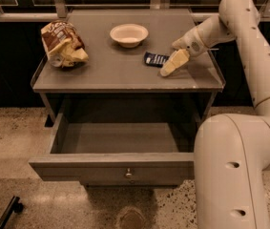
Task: Place rxbar blueberry into top drawer
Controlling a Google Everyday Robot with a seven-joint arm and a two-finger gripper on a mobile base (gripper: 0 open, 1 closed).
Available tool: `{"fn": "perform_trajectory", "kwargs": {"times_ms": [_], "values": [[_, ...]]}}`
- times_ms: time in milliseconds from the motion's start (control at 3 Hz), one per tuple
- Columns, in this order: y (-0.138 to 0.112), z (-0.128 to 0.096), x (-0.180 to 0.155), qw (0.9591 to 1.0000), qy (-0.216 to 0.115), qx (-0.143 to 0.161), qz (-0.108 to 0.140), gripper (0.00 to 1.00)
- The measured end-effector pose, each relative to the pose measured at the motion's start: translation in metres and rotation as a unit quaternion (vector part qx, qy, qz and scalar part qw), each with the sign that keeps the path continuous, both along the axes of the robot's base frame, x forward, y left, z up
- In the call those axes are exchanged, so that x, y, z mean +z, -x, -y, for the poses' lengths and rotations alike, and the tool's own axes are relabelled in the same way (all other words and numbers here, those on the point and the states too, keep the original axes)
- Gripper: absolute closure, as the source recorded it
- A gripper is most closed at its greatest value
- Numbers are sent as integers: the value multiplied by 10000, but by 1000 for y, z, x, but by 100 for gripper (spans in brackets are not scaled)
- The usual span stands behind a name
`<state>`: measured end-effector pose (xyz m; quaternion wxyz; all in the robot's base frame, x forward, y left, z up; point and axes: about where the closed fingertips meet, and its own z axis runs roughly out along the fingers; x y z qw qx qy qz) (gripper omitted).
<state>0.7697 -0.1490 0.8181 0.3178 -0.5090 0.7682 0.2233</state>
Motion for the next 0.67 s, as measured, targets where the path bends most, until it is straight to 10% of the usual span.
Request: {"fn": "perform_trajectory", "kwargs": {"times_ms": [667], "values": [[1, 0, 3, 10000, 0, 1, 0, 42]]}}
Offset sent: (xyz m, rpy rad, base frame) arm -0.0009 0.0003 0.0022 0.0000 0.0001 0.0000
